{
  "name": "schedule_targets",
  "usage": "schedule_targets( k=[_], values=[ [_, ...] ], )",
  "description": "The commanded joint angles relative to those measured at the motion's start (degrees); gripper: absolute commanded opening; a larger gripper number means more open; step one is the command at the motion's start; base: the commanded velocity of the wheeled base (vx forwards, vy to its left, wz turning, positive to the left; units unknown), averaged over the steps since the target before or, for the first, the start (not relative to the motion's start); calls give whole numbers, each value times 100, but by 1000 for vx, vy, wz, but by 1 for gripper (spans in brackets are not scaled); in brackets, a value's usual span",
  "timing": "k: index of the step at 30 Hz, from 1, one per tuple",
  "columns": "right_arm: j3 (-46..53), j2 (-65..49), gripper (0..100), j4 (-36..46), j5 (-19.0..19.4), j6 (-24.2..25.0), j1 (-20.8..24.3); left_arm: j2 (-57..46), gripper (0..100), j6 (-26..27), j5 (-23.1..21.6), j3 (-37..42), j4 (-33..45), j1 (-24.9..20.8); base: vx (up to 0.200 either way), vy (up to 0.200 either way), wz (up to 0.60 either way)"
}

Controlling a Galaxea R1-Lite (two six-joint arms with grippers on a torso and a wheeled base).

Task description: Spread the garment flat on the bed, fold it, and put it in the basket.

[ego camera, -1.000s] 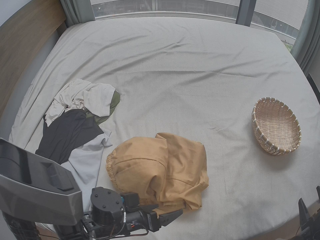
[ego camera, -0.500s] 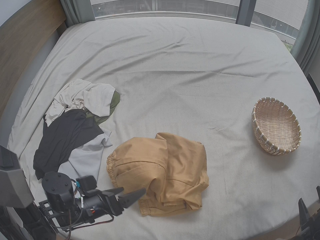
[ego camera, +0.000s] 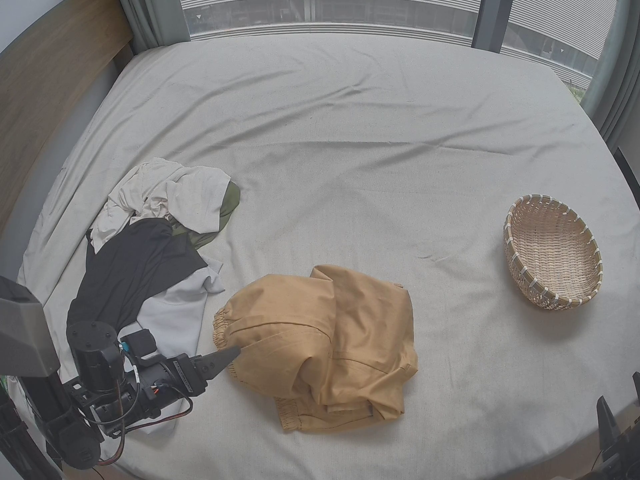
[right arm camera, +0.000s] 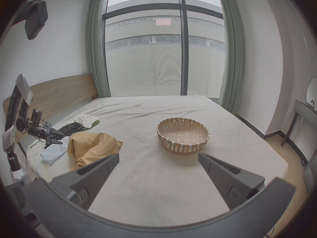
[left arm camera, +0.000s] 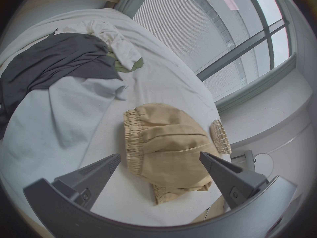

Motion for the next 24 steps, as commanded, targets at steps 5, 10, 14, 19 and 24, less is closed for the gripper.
schedule_targets(
  k=[5, 10, 14, 19, 24],
  values=[
    [92, -40, 100, 0, 4, 2, 1, 1057, 100, 85, -27, -479, -8, 90, 0, 0, 0],
    [92, -40, 100, 0, 4, 2, 1, 1127, 100, 58, -36, -883, -8, 29, 0, 0, 0],
    [92, -40, 100, 0, 4, 2, 1, 1198, 100, 49, -36, -1138, -8, 11, 0, 0, 0],
    [92, -40, 100, 0, 4, 2, 1, 1162, 100, -74, -36, -1358, -17, 2, 0, 0, 0],
    [92, -40, 100, 0, 4, 2, 1, 1039, 100, -232, -27, -1560, -26, -33, 0, 0, 0]
  ],
)
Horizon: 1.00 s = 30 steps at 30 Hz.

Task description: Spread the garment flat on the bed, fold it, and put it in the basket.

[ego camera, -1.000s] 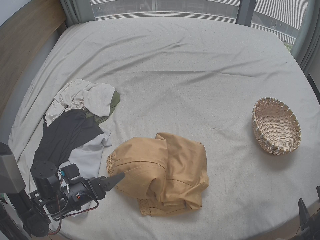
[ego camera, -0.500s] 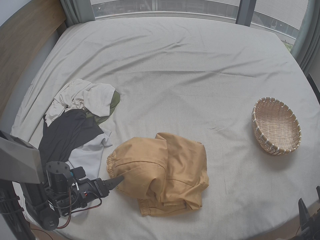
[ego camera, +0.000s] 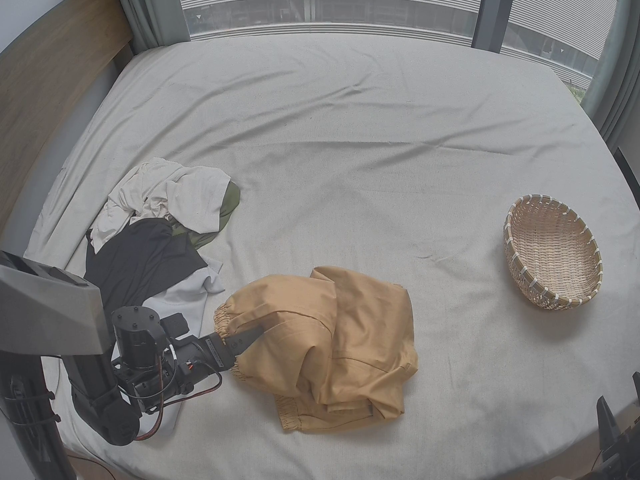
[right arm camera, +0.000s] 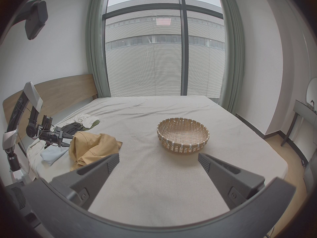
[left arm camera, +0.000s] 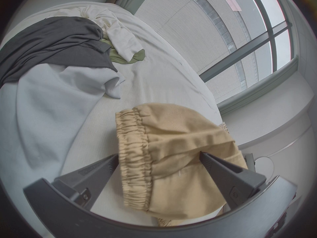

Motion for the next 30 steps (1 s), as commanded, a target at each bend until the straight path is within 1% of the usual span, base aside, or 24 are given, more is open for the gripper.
schedule_targets(
  k=[1, 3, 6, 8, 11, 16, 21, 24, 28, 30],
  values=[
    [92, -40, 100, 0, 4, 0, 1, -166, 100, -60, 6, -169, -6, -42, 0, 0, 0],
    [92, -40, 100, 0, 4, 0, 1, -404, 100, -166, 6, -186, -6, -121, 0, 0, 0],
    [92, -40, 100, 0, 4, 0, 1, -808, 100, -491, 6, -177, -6, -314, 0, 0, 0],
    [92, -40, 100, 0, 4, 0, 1, -966, 100, -588, 6, -142, -6, -428, 0, 0, 0],
    [92, -40, 100, 0, 4, 0, 1, -1160, 100, -623, 23, -107, 3, -578, 0, 0, 0],
    [92, -40, 100, 0, 4, 0, 1, -1168, 100, -614, 14, -81, 3, -587, 0, 0, 0],
    [92, -40, 100, 0, 4, 0, 1, -931, 100, -553, 6, -10, 3, -604, 0, 0, 0],
    [92, -40, 100, 0, 4, 0, 1, -773, 100, -500, 32, 78, -6, -727, 0, 0, 0],
    [92, -40, 100, 0, 4, 0, 1, -588, 100, -8, 32, 130, -15, -745, 0, 0, 0],
    [92, -40, 100, 0, 4, 0, 1, -553, 100, 107, 32, 113, -15, -754, 0, 0, 0]
  ],
)
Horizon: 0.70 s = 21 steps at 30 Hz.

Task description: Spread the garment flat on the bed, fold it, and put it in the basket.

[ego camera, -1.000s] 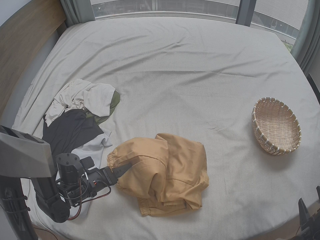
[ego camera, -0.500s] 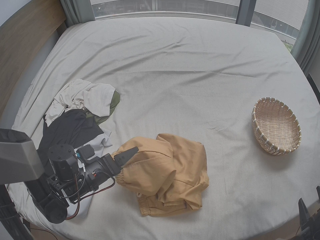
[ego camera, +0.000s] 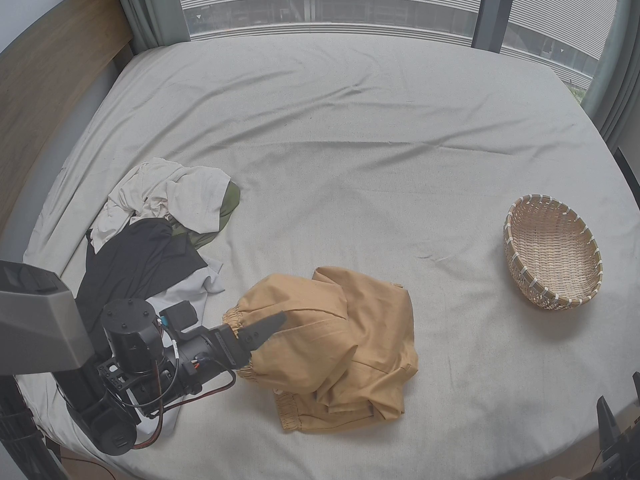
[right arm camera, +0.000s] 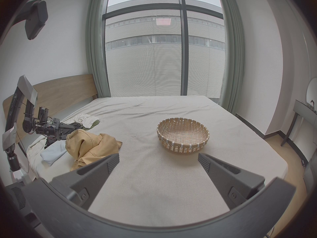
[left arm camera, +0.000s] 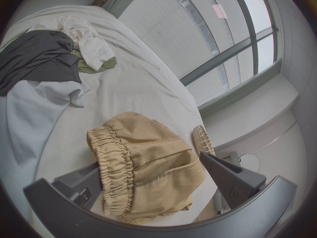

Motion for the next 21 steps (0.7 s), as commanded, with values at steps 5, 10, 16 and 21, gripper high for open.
schedule_targets(
  k=[5, 10, 16, 21],
  values=[
    [92, -49, 100, 0, 1, 2, 4, 199, 100, 123, 0, -90, -5, -76, 0, 0, 0],
    [92, -49, 100, 0, 1, 2, 4, 199, 0, 123, 18, -152, -5, -32, 0, 0, 0],
    [92, -49, 100, 0, 1, 2, 4, 14, 0, 114, 18, -222, -5, 12, 0, 0, 0],
    [92, -49, 100, 0, 1, 2, 4, -478, 0, 70, -8, -407, -5, 65, 0, 0, 0]
  ],
)
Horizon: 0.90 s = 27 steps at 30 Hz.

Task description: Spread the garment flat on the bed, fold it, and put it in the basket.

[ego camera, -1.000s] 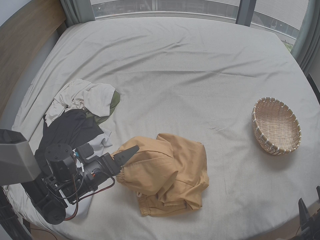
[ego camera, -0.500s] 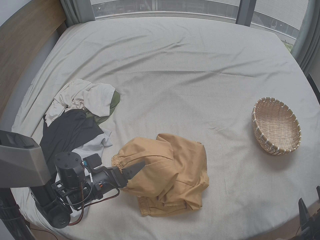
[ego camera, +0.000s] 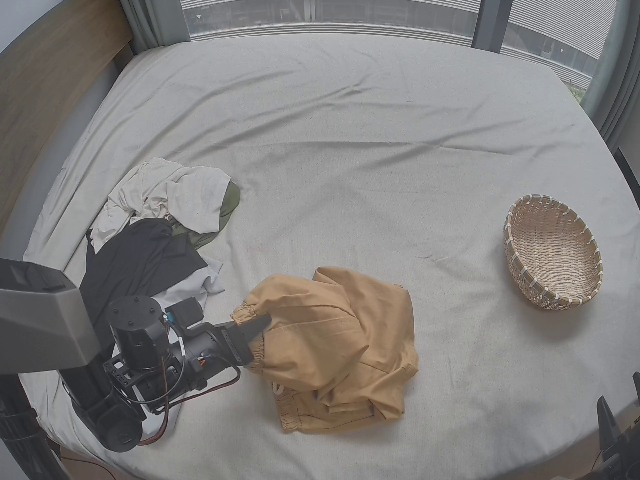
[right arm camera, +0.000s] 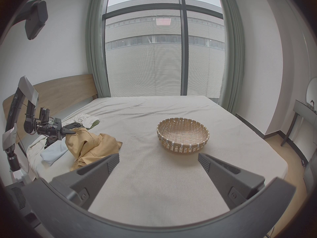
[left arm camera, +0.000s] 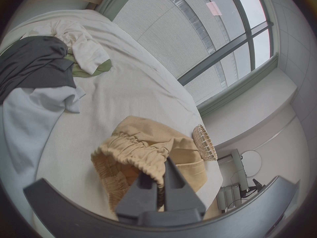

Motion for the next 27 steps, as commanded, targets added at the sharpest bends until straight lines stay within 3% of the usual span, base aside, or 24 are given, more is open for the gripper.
schedule_targets(
  k=[1, 8, 11, 16, 27],
  values=[
    [92, -49, 100, 0, 4, 0, 1, -497, 0, -23, -21, -162, 5, 60, 0, 0, 0],
    [92, -40, 100, 9, 4, -18, 1, -1138, 0, -322, -56, -557, 14, 201, 0, 0, 0],
    [92, -40, 100, 9, 4, -18, 1, -1191, 0, -322, -302, -557, 14, 359, 0, 0, 0],
    [92, -40, 100, 0, 4, -18, 1, -1182, 0, -146, -609, -373, 31, 667, 0, 0, 0],
    [92, -49, 100, 0, 4, 9, -7, -971, 0, 259, -618, -136, 22, 649, 0, 0, 0]
  ],
)
